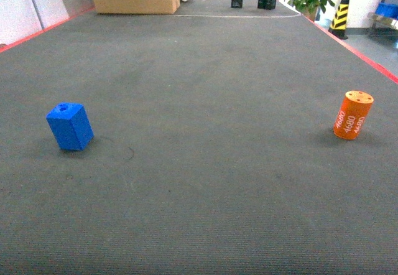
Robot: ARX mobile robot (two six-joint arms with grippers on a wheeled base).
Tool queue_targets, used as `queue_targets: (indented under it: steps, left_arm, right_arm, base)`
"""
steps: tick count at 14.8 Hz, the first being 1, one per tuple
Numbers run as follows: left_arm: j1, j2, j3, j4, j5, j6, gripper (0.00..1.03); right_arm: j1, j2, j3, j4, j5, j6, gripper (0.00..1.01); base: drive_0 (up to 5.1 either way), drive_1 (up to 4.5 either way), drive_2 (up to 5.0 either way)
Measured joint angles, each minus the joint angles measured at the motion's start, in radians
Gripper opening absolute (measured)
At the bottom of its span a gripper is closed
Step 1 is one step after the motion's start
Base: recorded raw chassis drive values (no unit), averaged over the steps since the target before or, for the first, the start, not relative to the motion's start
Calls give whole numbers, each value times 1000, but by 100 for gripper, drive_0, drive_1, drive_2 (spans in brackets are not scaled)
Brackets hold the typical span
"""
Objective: Sort blue parts and orange caps into right shelf containers
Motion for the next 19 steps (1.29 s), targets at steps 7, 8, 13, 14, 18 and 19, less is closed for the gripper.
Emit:
queue_targets:
  steps: [7, 8, 13, 14, 18, 19]
  left_arm:
    - [0, 0, 0, 0, 0, 0, 98]
    - [0, 0, 0, 0, 0, 0, 98]
    - [0, 0, 0, 0, 0, 0, 98]
    - [0, 0, 0, 0, 0, 0, 98]
    - [0, 0, 0, 0, 0, 0, 98]
    - [0, 0, 0, 0, 0, 0, 98]
  right_arm:
    - [0, 0, 0, 0, 0, 0, 98]
    - [0, 0, 0, 0, 0, 0, 98]
    - [0, 0, 0, 0, 0, 0, 98]
    - [0, 0, 0, 0, 0, 0, 98]
    - [0, 0, 0, 0, 0, 0, 98]
    - [0, 0, 0, 0, 0, 0, 98]
  base:
    - [0, 0, 0]
    - [0, 0, 0]
    - [0, 0, 0]
    - [0, 0, 0]
    - [0, 0, 0]
    - [0, 0, 0]
